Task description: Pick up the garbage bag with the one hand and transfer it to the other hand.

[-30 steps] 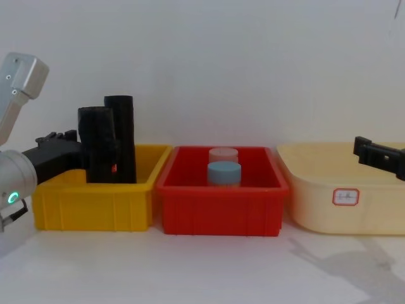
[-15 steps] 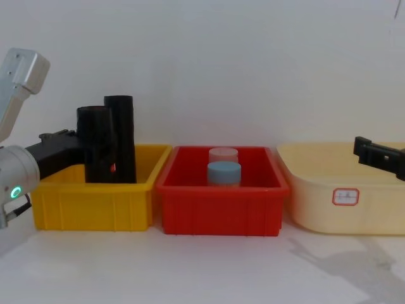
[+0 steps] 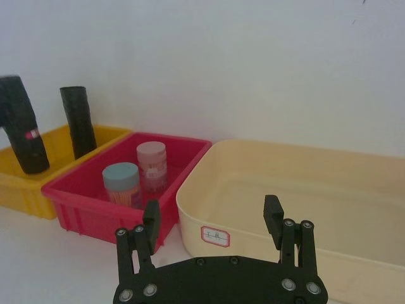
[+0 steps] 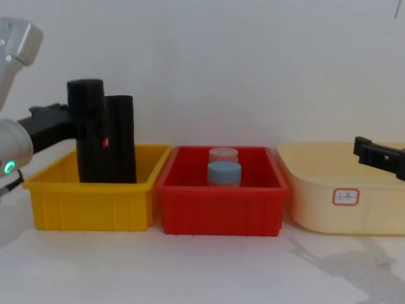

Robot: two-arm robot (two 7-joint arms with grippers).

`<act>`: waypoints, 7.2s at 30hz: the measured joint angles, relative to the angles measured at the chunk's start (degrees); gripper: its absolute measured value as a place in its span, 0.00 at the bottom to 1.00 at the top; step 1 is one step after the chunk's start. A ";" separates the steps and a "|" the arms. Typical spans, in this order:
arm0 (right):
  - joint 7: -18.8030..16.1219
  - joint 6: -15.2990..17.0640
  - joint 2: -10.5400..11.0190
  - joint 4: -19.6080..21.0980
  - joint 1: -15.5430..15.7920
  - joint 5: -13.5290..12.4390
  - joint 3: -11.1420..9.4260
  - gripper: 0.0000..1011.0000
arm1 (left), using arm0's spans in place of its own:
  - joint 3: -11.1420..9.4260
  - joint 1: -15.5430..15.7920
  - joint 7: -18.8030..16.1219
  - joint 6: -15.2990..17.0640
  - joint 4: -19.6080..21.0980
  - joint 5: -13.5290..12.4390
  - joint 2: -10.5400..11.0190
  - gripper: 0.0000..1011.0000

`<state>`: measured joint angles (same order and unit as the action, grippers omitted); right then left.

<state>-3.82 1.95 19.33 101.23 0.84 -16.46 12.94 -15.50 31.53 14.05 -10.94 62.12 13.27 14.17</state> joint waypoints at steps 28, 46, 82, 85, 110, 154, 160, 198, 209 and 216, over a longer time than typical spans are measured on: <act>0.00 0.00 0.00 0.00 0.00 0.00 0.00 0.99 | -0.38 -5.44 5.76 -2.05 19.71 2.44 1.75 0.52; 0.00 0.00 0.00 0.00 0.00 0.00 0.00 0.99 | -4.10 -4.28 16.88 -1.57 20.55 10.03 1.00 0.52; 0.00 0.00 0.00 0.00 0.00 0.00 0.00 0.99 | -12.33 2.29 36.10 6.39 5.19 25.89 -5.82 0.52; 0.00 0.00 0.00 0.00 0.00 0.00 0.00 0.99 | -12.60 2.72 36.57 6.65 4.09 26.38 -6.03 0.52; -0.01 0.00 0.00 0.01 0.00 0.00 -0.01 0.99 | -13.02 4.25 37.62 6.91 0.86 28.82 -5.43 0.52; -15.83 12.17 9.93 10.29 -4.08 -2.01 3.82 0.99 | -13.14 4.52 37.77 6.75 0.44 29.41 -5.04 0.52; -16.64 12.47 10.08 9.95 -5.48 -2.26 4.78 0.99 | -13.14 4.52 37.77 6.75 0.44 29.41 -5.05 0.52; -17.56 12.66 8.76 4.14 -10.43 1.30 7.69 0.99 | -13.14 4.51 37.77 6.76 0.45 29.40 -5.06 0.52; -17.77 13.32 8.29 3.22 -11.49 2.22 8.06 0.99 | -13.14 4.51 37.77 6.76 0.45 29.40 -5.06 0.52; -17.75 13.50 7.93 2.52 -12.06 2.59 7.91 0.99 | -13.14 4.51 37.77 6.76 0.45 29.40 -5.06 0.52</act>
<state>-21.58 15.45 27.27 103.75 -11.22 -13.87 20.85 -28.64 36.04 51.82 -4.18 62.57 42.67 9.11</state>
